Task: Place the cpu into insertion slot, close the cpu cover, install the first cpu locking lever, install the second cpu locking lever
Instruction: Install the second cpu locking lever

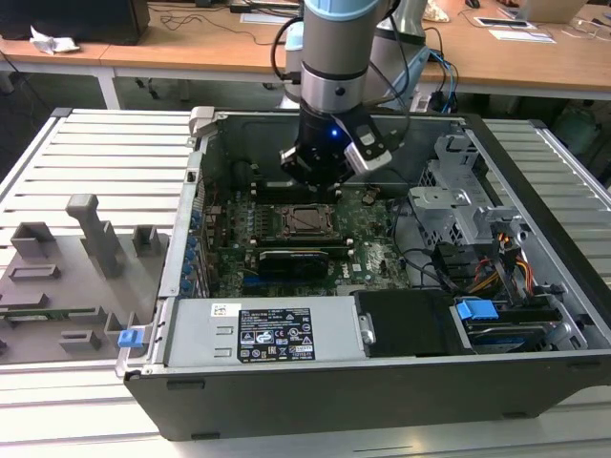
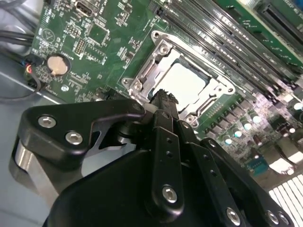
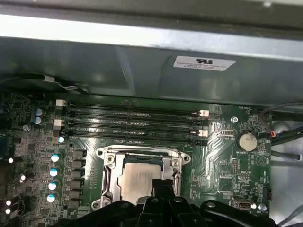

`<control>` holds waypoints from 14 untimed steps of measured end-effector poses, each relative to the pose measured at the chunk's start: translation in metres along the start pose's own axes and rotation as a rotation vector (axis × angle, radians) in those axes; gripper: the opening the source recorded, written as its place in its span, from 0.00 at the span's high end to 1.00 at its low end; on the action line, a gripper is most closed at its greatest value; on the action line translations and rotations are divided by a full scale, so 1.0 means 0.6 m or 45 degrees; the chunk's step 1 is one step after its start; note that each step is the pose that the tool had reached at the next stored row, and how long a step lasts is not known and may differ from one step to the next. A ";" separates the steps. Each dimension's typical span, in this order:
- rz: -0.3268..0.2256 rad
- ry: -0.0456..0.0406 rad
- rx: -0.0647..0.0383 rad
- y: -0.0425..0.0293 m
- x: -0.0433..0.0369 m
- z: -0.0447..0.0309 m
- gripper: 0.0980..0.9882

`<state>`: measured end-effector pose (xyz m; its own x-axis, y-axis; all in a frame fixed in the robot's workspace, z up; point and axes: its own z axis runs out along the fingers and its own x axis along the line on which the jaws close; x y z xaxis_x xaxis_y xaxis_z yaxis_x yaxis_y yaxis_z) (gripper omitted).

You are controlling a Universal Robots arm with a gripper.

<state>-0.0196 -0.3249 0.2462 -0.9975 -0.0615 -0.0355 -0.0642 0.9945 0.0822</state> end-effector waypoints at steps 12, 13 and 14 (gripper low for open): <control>0.002 0.028 -0.004 -0.054 0.003 -0.010 0.99; 0.002 0.028 -0.007 -0.058 0.003 -0.010 0.99; 0.002 0.028 -0.011 -0.061 0.003 -0.010 0.99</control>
<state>-0.0195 -0.3621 0.2492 -0.9980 -0.0614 -0.0135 -0.0624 0.9939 0.0906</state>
